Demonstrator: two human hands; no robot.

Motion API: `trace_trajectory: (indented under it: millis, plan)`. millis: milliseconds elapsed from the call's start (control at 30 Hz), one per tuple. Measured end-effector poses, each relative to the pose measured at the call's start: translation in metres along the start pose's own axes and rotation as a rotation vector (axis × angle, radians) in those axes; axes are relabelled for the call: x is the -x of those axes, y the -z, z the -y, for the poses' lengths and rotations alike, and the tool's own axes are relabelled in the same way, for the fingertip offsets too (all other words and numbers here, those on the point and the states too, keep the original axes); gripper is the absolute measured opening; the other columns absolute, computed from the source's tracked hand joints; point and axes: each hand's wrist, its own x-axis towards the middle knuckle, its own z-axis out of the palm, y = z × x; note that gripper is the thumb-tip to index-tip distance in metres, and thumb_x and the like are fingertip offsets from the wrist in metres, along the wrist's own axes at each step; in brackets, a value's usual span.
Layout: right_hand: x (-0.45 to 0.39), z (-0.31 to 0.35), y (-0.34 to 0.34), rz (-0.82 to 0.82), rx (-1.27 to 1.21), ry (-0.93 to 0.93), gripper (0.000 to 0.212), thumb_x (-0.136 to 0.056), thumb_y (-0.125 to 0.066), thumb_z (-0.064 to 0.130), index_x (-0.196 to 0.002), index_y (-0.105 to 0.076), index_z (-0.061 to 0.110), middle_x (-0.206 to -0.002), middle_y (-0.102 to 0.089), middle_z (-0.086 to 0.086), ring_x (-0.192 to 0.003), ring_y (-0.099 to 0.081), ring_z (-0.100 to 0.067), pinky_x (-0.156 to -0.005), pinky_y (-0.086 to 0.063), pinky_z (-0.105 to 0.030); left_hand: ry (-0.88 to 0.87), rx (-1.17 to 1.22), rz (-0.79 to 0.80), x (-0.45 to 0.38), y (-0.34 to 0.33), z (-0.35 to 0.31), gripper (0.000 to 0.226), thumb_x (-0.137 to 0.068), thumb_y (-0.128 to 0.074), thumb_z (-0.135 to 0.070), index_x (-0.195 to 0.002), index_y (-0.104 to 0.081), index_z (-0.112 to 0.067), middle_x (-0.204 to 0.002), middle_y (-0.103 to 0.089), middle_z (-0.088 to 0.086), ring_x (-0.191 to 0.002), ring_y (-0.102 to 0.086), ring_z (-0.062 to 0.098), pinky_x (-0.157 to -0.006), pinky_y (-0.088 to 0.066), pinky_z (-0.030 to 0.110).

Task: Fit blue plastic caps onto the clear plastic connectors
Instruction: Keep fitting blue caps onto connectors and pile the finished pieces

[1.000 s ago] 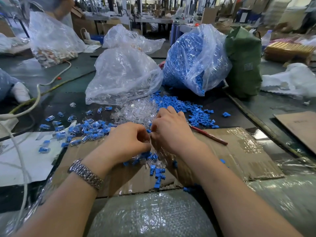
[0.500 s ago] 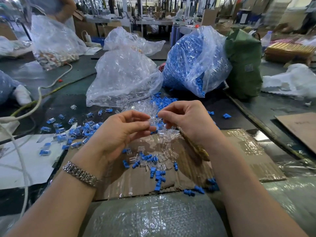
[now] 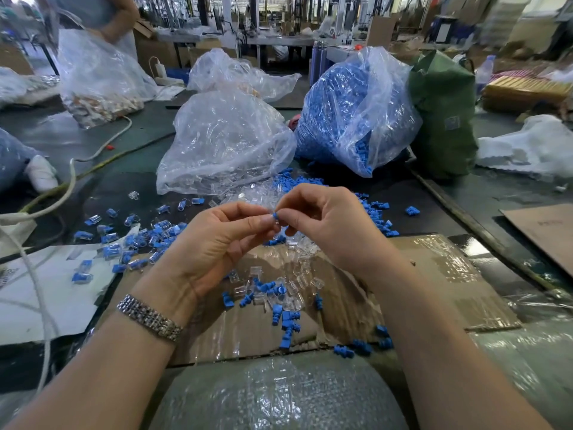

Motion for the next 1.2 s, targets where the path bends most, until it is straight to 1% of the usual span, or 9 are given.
trace_trajectory:
  millis: [133, 300, 500, 767, 867, 967, 1033, 1100, 1200]
  plan:
    - [0.001, 0.002, 0.002, -0.014, -0.029, 0.051, 0.006, -0.095, -0.069, 0.012, -0.099, -0.072, 0.016, -0.085, -0.074, 0.005, -0.081, -0.071, -0.01, -0.081, -0.059, -0.03, -0.024, 0.017, 0.034, 0.002, 0.001, -0.003, 0.013, -0.075, -0.071, 0.003, -0.081, -0.079, -0.005, -0.092, -0.076, 0.017, -0.088, -0.076, 0.026, -0.074, -0.06, 0.023]
    - [0.003, 0.004, 0.002, -0.038, 0.024, 0.118, 0.007, -0.094, -0.071, 0.013, -0.1, -0.072, 0.017, -0.086, -0.073, 0.008, -0.083, -0.071, -0.008, -0.08, -0.057, -0.024, -0.06, -0.114, 0.056, 0.006, 0.002, -0.006, 0.024, -0.074, -0.077, -0.007, -0.098, -0.08, -0.005, -0.101, -0.076, 0.021, -0.09, -0.076, 0.027, -0.076, -0.06, 0.025]
    - [0.006, 0.009, -0.001, -0.042, 0.123, 0.177, 0.006, -0.096, -0.068, 0.012, -0.098, -0.069, 0.016, -0.086, -0.069, 0.006, -0.081, -0.066, -0.013, -0.077, -0.056, -0.036, -0.128, -0.189, 0.015, 0.008, 0.002, -0.007, 0.02, -0.074, -0.075, -0.005, -0.093, -0.081, -0.006, -0.1, -0.077, 0.02, -0.094, -0.076, 0.029, -0.078, -0.06, 0.025]
    - [0.006, 0.01, -0.003, -0.037, 0.264, 0.208, 0.004, -0.095, -0.068, 0.01, -0.095, -0.067, 0.014, -0.086, -0.064, 0.005, -0.079, -0.061, -0.015, -0.074, -0.053, -0.038, -0.15, -0.246, -0.009, 0.006, 0.002, -0.004, 0.021, -0.072, -0.076, -0.007, -0.092, -0.081, -0.006, -0.098, -0.077, 0.019, -0.093, -0.076, 0.028, -0.079, -0.06, 0.026]
    - [0.007, 0.012, 0.0, -0.015, 0.229, 0.197, 0.005, -0.094, -0.069, 0.011, -0.095, -0.068, 0.016, -0.083, -0.064, 0.008, -0.077, -0.061, -0.011, -0.072, -0.054, -0.033, -0.136, -0.209, -0.004, 0.006, 0.001, -0.002, 0.023, -0.07, -0.077, -0.007, -0.093, -0.081, -0.005, -0.098, -0.077, 0.02, -0.092, -0.076, 0.028, -0.078, -0.06, 0.025]
    - [0.007, 0.012, 0.01, -0.035, 0.083, 0.088, 0.005, -0.095, -0.069, 0.022, -0.099, -0.067, 0.021, -0.081, -0.065, 0.01, -0.072, -0.061, -0.002, -0.064, -0.049, -0.018, -0.126, -0.17, 0.012, 0.005, 0.003, -0.002, 0.023, -0.074, -0.076, -0.005, -0.097, -0.079, -0.003, -0.102, -0.076, 0.022, -0.096, -0.075, 0.03, -0.079, -0.06, 0.025]
    - [0.006, 0.006, 0.02, -0.165, 0.125, -0.033, 0.01, -0.096, -0.066, 0.033, -0.099, -0.063, 0.024, -0.084, -0.063, 0.011, -0.074, -0.059, 0.0, -0.067, -0.046, -0.015, -0.114, -0.149, 0.012, 0.005, 0.004, -0.003, 0.024, -0.076, -0.073, -0.002, -0.099, -0.078, -0.001, -0.106, -0.075, 0.024, -0.1, -0.075, 0.032, -0.08, -0.06, 0.025]
    - [0.004, -0.006, 0.033, -0.205, 0.413, -0.261, 0.032, -0.093, -0.065, 0.052, -0.107, -0.059, 0.023, -0.099, -0.062, 0.01, -0.091, -0.059, -0.007, -0.079, -0.049, -0.027, -0.108, -0.133, 0.008, 0.005, 0.005, -0.003, 0.023, -0.076, -0.073, -0.001, -0.099, -0.078, 0.0, -0.107, -0.074, 0.026, -0.1, -0.074, 0.033, -0.08, -0.06, 0.025]
    - [0.006, -0.016, 0.038, 0.048, 0.732, -0.635, 0.073, -0.078, -0.067, 0.073, -0.119, -0.056, 0.014, -0.122, -0.055, -0.008, -0.115, -0.054, -0.029, -0.098, -0.048, -0.048, -0.104, -0.117, 0.003, 0.004, 0.004, -0.004, 0.022, -0.076, -0.071, 0.001, -0.097, -0.079, -0.001, -0.104, -0.074, 0.026, -0.098, -0.075, 0.033, -0.079, -0.06, 0.025]
